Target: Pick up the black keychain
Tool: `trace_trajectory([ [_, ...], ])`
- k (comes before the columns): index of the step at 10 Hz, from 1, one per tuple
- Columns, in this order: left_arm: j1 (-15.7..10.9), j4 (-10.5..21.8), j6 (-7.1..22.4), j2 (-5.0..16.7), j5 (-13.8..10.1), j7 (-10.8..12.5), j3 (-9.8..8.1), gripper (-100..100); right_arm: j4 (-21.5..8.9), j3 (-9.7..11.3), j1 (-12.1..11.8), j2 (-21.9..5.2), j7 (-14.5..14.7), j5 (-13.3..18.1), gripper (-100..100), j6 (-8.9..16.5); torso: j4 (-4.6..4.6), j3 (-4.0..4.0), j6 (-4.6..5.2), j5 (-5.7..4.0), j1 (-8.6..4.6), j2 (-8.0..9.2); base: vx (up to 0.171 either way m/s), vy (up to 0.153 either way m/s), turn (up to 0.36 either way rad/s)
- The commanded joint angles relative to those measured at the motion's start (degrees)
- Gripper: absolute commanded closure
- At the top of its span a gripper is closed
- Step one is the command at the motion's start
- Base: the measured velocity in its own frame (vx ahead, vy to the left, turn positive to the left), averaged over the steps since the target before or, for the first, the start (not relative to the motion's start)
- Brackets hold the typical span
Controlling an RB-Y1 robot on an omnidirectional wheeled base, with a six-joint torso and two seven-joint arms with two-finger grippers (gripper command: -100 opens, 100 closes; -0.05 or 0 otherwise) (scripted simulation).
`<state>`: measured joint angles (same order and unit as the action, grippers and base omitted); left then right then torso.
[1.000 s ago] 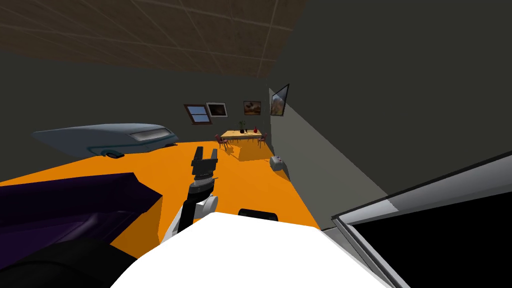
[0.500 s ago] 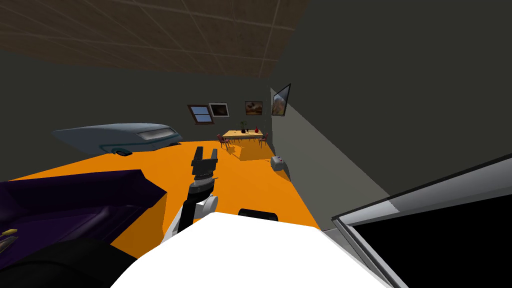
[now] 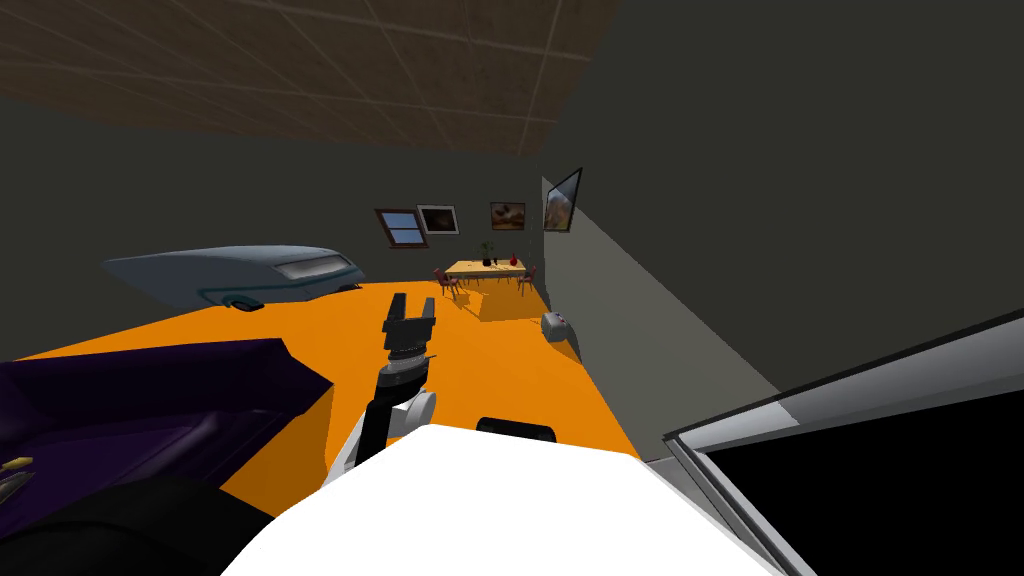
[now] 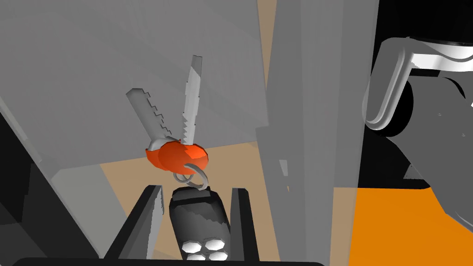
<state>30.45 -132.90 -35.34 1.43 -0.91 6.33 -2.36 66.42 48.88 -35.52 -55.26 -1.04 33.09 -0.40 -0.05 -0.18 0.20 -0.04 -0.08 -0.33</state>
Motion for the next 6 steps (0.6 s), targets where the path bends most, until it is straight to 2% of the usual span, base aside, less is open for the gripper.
trace_trajectory([
  [1,0.0,0.0,0.0,0.0,0.0,0.0,0.0,0,1.61,0.28,-0.49,-1.96,-0.78,-0.03,100,0.11,0.0,0.0,0.0,0.0,0.0,0.0,0.016,0.006,-0.097],
  [4,0.0,0.0,0.0,0.0,0.0,0.0,0.0,0,4.62,0.43,-1.74,-5.16,-1.84,0.16,100,0.19,-0.03,-0.07,0.02,0.04,0.09,-0.1,0.026,0.02,-0.066],
  [5,0.0,0.0,0.0,0.0,0.0,0.0,0.0,0,4.02,0.38,-1.46,-4.7,-1.62,0.02,100,0.07,-0.03,-0.07,0.02,0.05,0.12,-0.11,0.011,0.013,-0.014],
  [6,0.0,0.0,0.0,0.0,0.0,0.0,0.0,0,4.15,0.39,-1.53,-4.85,-1.72,0.02,0,0.07,-0.02,-0.04,0.0,0.01,0.08,-0.07,0.0,0.0,0.0],
])
